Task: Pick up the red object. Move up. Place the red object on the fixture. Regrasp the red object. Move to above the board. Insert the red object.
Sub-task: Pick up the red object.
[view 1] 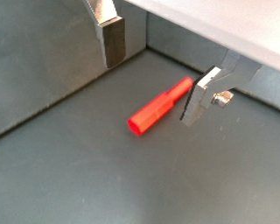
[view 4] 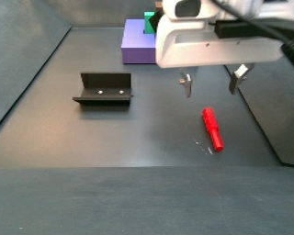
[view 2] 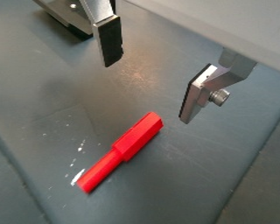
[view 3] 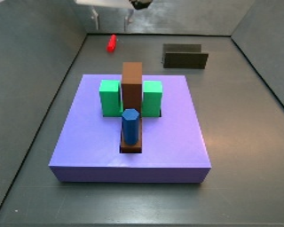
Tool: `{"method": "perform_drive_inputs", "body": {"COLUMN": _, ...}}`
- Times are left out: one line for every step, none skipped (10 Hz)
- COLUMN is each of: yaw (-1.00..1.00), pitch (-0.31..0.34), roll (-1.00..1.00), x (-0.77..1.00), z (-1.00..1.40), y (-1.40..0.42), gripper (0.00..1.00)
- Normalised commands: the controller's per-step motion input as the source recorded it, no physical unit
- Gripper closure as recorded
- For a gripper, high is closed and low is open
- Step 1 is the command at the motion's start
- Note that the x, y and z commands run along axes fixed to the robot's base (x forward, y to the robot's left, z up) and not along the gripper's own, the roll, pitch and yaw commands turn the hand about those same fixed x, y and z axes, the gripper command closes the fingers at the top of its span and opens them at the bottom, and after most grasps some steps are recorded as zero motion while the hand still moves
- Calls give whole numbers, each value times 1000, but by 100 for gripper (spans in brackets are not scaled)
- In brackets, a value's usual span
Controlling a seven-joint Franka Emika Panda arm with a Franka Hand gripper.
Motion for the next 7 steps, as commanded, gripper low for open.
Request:
{"method": "perform_drive_inputs", "body": {"yaw": 0, "pitch": -60, "roll": 0, "x": 186, "z": -786, "y": -63, "gripper": 0}}
{"method": "perform_drive_inputs", "body": {"yaw": 0, "pitch": -53, "roll": 0, "x": 160, "z": -731, "y": -11, "gripper": 0}}
{"method": "perform_drive_inputs", "body": {"yaw": 0, "pitch": -66, "roll": 0, "x": 54, "z": -686, "y": 0, "gripper": 0}}
{"method": "perform_drive_inputs", "body": {"yaw": 57, "pitch": -79, "roll": 0, "x": 0, "z": -611, "y": 63, "gripper": 0}}
{"method": "perform_drive_inputs", "body": {"yaw": 57, "pitch": -106, "roll": -11, "x": 0, "z": -614, "y": 34, "gripper": 0}}
{"method": "perform_drive_inputs", "body": {"yaw": 3, "pitch": -54, "roll": -1, "x": 14, "z": -589, "y": 46, "gripper": 0}}
{"method": "perform_drive_inputs", "body": {"yaw": 0, "pitch": -50, "roll": 0, "x": 0, "z": -531, "y": 117, "gripper": 0}}
